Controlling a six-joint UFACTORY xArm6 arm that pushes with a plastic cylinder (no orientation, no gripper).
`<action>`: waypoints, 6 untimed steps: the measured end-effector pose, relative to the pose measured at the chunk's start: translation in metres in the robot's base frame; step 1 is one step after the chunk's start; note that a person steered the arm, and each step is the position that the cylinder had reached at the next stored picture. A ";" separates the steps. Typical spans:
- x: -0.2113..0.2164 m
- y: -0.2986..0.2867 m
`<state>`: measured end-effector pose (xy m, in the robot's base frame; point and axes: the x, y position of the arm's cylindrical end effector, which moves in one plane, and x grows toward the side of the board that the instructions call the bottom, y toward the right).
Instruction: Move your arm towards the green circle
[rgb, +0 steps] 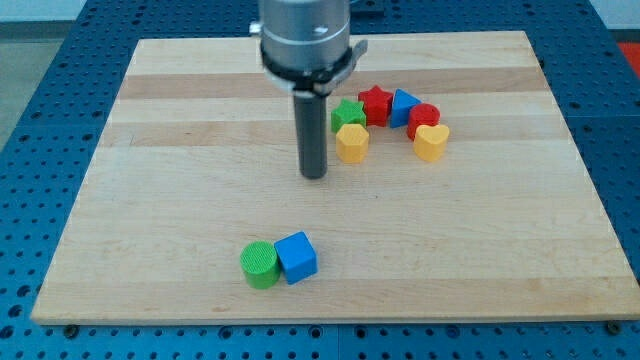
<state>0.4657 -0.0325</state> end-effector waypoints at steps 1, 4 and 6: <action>0.026 -0.022; 0.062 -0.098; 0.116 -0.098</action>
